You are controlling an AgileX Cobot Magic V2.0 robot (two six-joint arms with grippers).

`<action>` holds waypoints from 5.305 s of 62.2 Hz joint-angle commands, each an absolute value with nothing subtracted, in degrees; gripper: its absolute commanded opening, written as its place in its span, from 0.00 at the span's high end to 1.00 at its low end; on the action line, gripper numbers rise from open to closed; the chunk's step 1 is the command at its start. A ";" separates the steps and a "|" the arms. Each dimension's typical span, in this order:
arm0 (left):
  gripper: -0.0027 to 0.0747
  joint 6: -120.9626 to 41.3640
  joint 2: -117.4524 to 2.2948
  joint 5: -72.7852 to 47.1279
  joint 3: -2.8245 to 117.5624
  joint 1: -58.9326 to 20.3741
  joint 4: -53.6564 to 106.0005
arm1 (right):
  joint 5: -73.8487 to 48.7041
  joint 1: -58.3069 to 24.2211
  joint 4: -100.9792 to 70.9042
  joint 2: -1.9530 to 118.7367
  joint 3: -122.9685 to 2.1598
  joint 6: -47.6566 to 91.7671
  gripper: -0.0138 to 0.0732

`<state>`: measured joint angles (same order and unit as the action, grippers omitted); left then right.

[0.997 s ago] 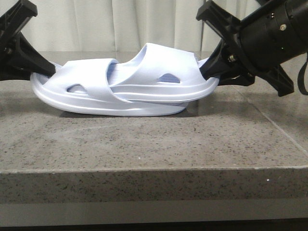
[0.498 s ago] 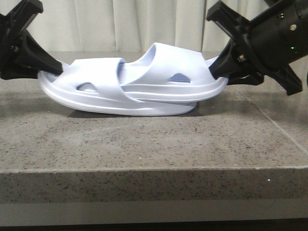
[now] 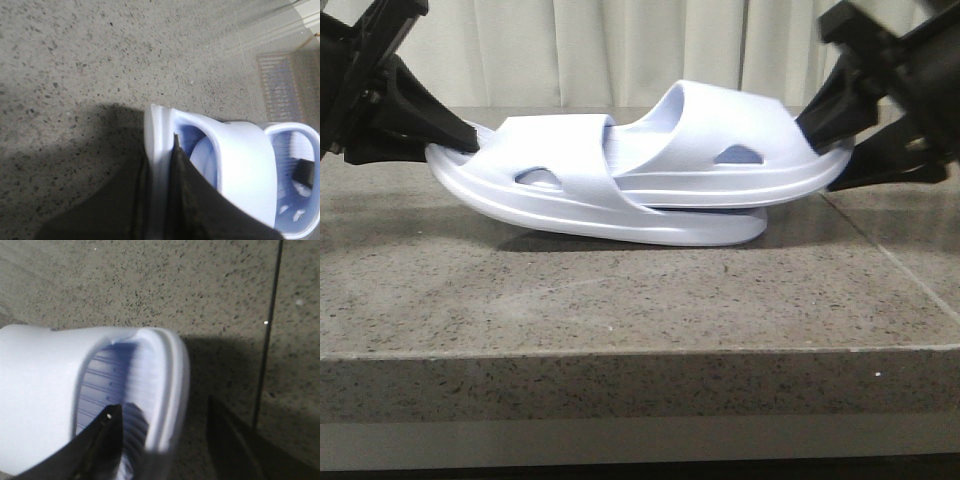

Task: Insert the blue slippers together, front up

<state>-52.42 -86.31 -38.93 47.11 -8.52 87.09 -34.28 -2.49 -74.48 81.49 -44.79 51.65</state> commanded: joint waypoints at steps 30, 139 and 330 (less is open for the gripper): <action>0.99 -52.40 -84.59 -33.24 48.57 -9.00 89.95 | -45.05 14.50 -70.06 70.81 -46.24 52.66 0.34; 0.43 0.32 -55.04 -51.26 58.21 -4.34 -1.39 | -55.72 -1.84 -13.88 50.26 -54.98 9.74 0.34; 0.99 3.77 1.23 1.15 -0.52 -1.10 2.34 | -53.73 -2.28 -10.07 24.81 -44.13 5.56 0.98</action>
